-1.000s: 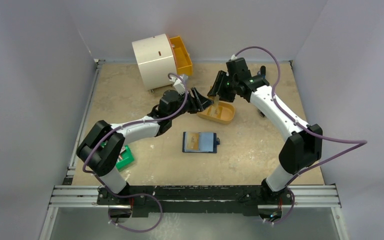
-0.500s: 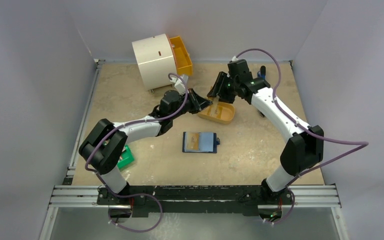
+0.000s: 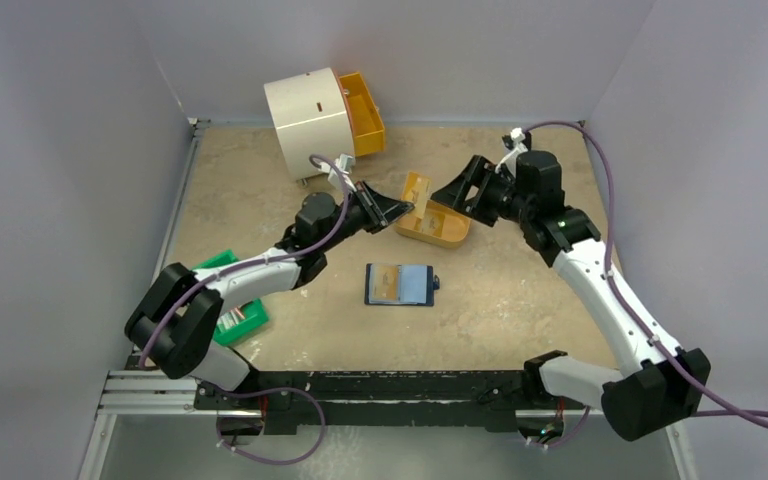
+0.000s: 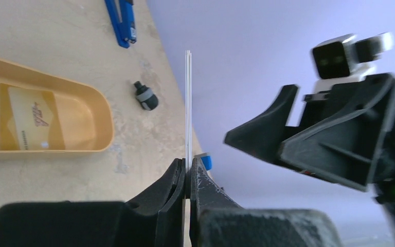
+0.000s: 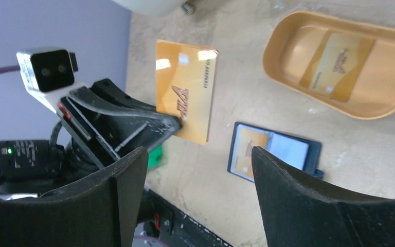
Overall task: Put the credit cards into the card holder
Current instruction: Pick up the credit card from the storage box.
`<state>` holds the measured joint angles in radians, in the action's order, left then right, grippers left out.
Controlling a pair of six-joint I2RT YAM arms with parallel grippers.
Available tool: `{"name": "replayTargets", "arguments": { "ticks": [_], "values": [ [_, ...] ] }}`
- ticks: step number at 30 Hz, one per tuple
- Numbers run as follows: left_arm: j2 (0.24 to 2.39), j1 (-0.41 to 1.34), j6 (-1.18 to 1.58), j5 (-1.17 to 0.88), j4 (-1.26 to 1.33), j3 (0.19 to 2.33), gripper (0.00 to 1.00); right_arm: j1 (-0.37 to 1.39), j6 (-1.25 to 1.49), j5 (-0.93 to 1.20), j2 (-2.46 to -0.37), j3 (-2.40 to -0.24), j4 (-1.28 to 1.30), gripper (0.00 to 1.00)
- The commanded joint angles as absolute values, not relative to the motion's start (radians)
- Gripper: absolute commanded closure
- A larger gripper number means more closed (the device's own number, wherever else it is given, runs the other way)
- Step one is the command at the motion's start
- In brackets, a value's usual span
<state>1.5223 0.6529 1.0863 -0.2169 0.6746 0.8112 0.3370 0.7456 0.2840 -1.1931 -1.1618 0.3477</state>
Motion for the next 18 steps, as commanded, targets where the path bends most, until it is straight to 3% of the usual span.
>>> {"name": "replayTargets", "arguments": {
  "ticks": [1, 9, 18],
  "values": [
    [1.414, 0.636, 1.181, -0.258, 0.836, 0.759, 1.0, 0.327, 0.793, 0.474, -1.136, -1.053, 0.111, 0.25],
    [1.381, 0.637, 1.245, -0.315, 0.898, 0.746, 1.0, 0.319, 0.99, 0.535, -1.134, -0.989, -0.131, 0.28],
    [1.352, 0.637, 1.232, -0.325, 0.871, 0.739, 1.0, 0.315, 1.06, 0.556, -1.217, -1.052, -0.112, 0.52]
  ]
}}
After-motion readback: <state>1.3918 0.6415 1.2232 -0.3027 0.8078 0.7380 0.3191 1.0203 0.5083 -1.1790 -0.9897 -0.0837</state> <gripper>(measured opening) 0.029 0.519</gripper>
